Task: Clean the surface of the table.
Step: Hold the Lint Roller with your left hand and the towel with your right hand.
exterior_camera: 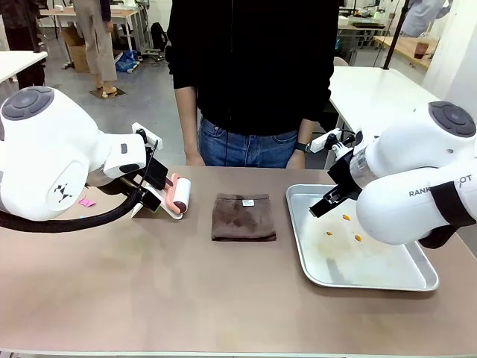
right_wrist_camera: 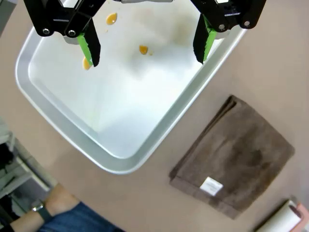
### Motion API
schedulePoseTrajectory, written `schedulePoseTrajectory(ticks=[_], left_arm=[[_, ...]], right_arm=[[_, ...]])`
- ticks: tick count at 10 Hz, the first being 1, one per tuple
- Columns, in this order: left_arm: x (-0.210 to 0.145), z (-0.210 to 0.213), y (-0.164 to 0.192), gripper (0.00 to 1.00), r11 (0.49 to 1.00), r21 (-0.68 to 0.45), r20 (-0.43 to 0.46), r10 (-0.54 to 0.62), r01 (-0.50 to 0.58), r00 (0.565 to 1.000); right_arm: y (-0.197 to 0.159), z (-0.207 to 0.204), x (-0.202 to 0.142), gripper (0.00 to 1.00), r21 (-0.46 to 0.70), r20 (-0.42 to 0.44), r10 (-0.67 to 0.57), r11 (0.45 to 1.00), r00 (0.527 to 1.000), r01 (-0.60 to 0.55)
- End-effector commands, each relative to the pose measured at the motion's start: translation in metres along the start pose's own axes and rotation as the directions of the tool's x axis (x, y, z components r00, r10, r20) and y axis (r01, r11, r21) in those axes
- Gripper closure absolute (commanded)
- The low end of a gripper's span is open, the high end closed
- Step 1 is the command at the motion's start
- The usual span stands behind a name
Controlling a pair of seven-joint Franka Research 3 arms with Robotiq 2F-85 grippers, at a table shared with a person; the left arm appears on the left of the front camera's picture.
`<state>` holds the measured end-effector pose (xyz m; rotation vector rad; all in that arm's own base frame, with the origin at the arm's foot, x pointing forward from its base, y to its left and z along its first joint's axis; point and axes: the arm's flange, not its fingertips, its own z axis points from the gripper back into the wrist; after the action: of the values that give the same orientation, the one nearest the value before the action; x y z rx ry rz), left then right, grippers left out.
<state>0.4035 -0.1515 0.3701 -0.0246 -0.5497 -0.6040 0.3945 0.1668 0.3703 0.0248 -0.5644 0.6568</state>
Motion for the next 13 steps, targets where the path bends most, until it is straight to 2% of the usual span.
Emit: schedulePoseTrajectory(ticks=[1,7,8,9,11,12,13], left_arm=[[0.0,0.0,0.0,0.0,1.0,0.0,0.0,-0.001,0.001,1.0],[0.0,0.0,0.0,0.0,1.0,0.0,0.0,0.0,0.0,1.0],[-0.005,0.011,0.007,0.0,0.999,-0.048,0.01,0.026,-0.026,1.0],[-0.008,0.031,0.016,0.0,0.992,-0.109,0.013,0.059,-0.057,0.998],[-0.019,0.079,0.038,0.0,0.986,-0.138,-0.013,0.092,-0.093,0.996],[-0.028,0.101,0.047,0.0,0.987,-0.148,-0.003,0.069,-0.069,0.998],[-0.04,0.122,0.056,0.0,0.984,-0.173,-0.008,0.049,-0.049,0.999]], right_arm=[[0.0,0.0,0.0,0.0,0.0,0.001,-0.001,1.0,1.0,0.001],[0.0,0.0,0.0,0.0,0.0,0.0,0.0,1.0,1.0,0.0],[0.002,0.009,0.003,0.0,0.042,-0.01,-0.015,0.999,1.0,0.015],[0.002,0.027,0.009,0.0,0.034,-0.039,-0.09,0.995,0.995,0.091],[-0.009,0.076,0.01,0.0,0.075,-0.034,-0.189,0.979,0.981,0.191],[-0.017,0.098,0.009,0.0,0.089,-0.043,-0.246,0.964,0.968,0.249],[-0.024,0.12,0.006,0.0,0.171,-0.065,-0.285,0.941,0.956,0.293]])
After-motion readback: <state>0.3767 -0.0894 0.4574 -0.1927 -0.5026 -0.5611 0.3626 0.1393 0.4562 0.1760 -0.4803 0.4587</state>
